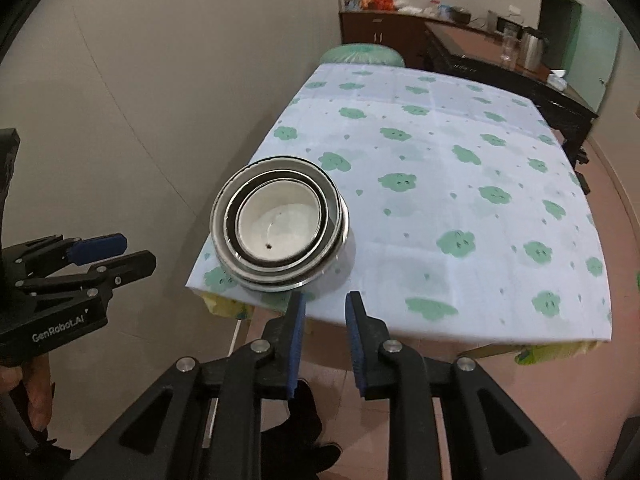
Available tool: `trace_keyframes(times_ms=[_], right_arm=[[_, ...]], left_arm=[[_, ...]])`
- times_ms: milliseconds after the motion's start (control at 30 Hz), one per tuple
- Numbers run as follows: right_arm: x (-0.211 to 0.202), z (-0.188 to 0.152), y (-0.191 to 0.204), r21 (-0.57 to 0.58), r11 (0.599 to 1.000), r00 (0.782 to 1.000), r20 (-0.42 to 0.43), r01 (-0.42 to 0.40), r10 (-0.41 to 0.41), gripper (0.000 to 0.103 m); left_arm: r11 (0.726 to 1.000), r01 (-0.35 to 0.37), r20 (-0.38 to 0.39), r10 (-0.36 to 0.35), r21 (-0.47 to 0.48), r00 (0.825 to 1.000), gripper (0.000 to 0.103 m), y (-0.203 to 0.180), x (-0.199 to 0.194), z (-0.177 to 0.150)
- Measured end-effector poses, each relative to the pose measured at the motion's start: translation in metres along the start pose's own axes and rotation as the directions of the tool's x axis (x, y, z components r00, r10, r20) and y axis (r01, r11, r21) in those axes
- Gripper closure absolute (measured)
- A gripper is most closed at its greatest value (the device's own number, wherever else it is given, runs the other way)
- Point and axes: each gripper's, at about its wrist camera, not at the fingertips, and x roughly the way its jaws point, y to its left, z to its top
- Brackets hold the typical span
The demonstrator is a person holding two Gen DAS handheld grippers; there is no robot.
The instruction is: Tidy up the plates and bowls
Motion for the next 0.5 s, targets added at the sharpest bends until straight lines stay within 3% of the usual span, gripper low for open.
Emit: trace_keyframes(times_ms=[167, 233, 300, 367, 433, 500], right_arm=[[-0.066, -0.029, 0.01, -0.023, 0.998, 0.989, 0.134, 0.059, -0.055, 0.079], [-0.095, -0.034, 0.013, -0.015, 0.997, 0.975, 0.21, 0.075, -0.071, 0.073], [-0.122, -0.037, 0.018, -0.015, 0.995, 0.954, 0.287, 0.1, -0.091, 0.047], [-0.15, -0.042, 0.024, -0.014, 0.992, 0.92, 0.377, 0.127, -0.113, 0.039], [-0.173, -0.045, 0.029, -0.013, 0.989, 0.89, 0.439, 0.146, -0.126, 0.039], [-0.192, -0.049, 0.034, -0.018, 0.987, 0.863, 0.487, 0.16, -0.131, 0.038]], left_arm=[[1.0, -0.002, 0.131, -0.002, 0.028, 0.991, 0.049, -0.015, -0.054, -0.023], [0.999, -0.007, 0.199, -0.001, 0.042, 0.98, 0.038, -0.019, -0.079, -0.027], [0.998, -0.026, 0.274, 0.01, 0.055, 0.962, 0.026, -0.024, -0.104, -0.03], [0.998, -0.026, 0.324, 0.004, 0.062, 0.946, 0.016, -0.027, -0.122, -0.031], [0.997, -0.018, 0.371, -0.01, 0.07, 0.928, 0.009, -0.031, -0.138, -0.032], [0.997, -0.019, 0.406, -0.014, 0.077, 0.914, 0.008, -0.035, -0.151, -0.033]])
